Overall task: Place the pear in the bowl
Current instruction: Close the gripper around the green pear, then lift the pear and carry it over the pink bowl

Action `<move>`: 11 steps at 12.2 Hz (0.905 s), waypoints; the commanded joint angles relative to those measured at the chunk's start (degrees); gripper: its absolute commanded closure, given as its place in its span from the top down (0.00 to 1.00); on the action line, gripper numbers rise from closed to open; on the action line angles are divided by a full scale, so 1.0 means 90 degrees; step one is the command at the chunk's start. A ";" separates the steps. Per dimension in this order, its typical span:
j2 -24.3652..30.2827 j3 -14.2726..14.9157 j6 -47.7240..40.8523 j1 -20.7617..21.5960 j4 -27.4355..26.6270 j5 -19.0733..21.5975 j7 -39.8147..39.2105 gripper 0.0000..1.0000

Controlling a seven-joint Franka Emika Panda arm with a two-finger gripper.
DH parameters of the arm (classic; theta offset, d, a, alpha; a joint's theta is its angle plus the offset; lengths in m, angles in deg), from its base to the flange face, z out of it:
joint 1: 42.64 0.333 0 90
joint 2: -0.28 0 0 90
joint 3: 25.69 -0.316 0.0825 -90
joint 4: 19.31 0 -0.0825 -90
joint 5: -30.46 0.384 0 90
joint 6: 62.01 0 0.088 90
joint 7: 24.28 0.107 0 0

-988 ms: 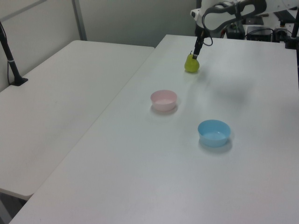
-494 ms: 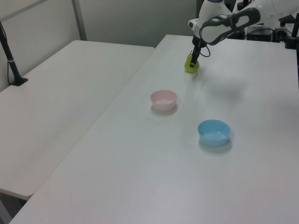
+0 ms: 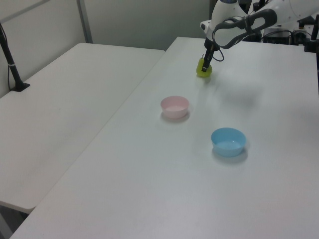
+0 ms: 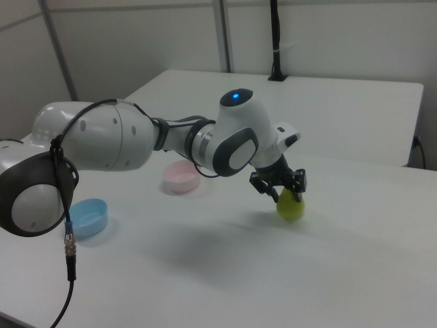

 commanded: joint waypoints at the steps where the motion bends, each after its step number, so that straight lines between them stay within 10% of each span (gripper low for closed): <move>1: 0.0030 0.0072 0.0104 0.0068 0.0001 0.0075 0.0048 0.31; 11: 0.1914 -0.0162 -0.2052 0.0701 0.0060 0.0524 0.0593 0.28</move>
